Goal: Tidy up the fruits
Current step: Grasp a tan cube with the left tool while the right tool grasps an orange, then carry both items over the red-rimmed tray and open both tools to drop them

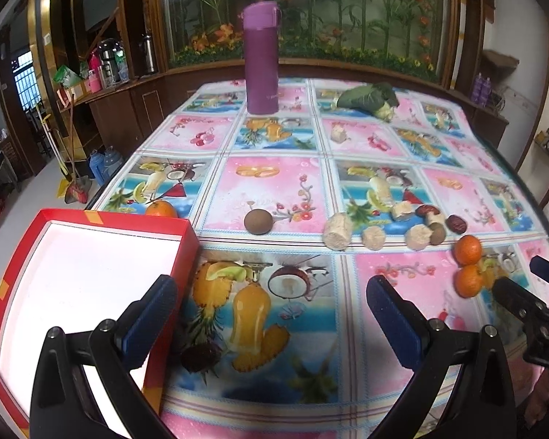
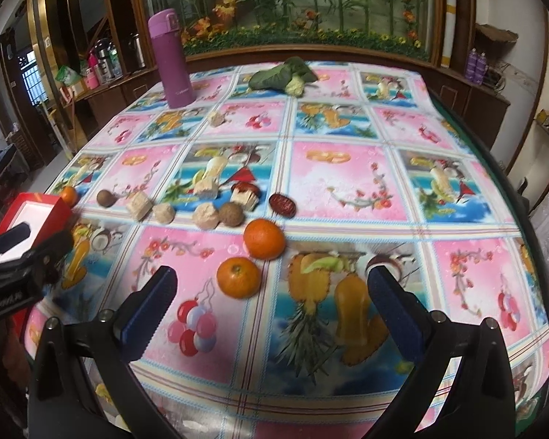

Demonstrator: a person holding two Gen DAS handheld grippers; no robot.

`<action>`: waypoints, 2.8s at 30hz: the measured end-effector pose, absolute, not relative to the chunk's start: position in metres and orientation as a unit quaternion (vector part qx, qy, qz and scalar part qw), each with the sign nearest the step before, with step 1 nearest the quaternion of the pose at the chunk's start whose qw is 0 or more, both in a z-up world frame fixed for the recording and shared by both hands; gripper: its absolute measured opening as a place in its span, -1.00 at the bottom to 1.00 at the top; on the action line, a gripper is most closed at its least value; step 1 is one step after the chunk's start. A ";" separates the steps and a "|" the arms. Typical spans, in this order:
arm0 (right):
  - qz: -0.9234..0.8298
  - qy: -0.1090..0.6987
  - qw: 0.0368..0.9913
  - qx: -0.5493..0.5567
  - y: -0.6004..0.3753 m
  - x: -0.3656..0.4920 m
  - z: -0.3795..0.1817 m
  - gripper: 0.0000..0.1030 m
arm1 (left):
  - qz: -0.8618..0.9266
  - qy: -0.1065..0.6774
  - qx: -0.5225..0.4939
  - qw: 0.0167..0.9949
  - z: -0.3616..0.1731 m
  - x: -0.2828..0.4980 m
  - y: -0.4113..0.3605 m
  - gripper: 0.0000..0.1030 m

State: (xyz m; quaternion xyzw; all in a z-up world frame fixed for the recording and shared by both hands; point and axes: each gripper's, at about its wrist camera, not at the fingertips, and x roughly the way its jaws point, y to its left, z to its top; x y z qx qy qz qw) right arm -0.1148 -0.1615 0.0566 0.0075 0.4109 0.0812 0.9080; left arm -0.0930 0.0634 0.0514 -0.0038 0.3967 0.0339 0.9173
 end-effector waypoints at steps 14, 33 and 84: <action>0.142 0.454 0.879 0.037 -0.146 -0.098 0.031 0.45 | -0.022 0.465 0.038 0.884 0.036 -0.033 0.050 0.98; 0.129 0.460 0.878 0.028 -0.147 -0.090 0.021 0.06 | -0.080 0.496 0.028 0.864 0.016 -0.001 0.034 -0.06; 0.430 0.454 0.774 -0.098 0.158 -0.164 0.038 -0.38 | 0.120 0.451 -0.038 0.883 0.046 -0.196 0.259 -0.53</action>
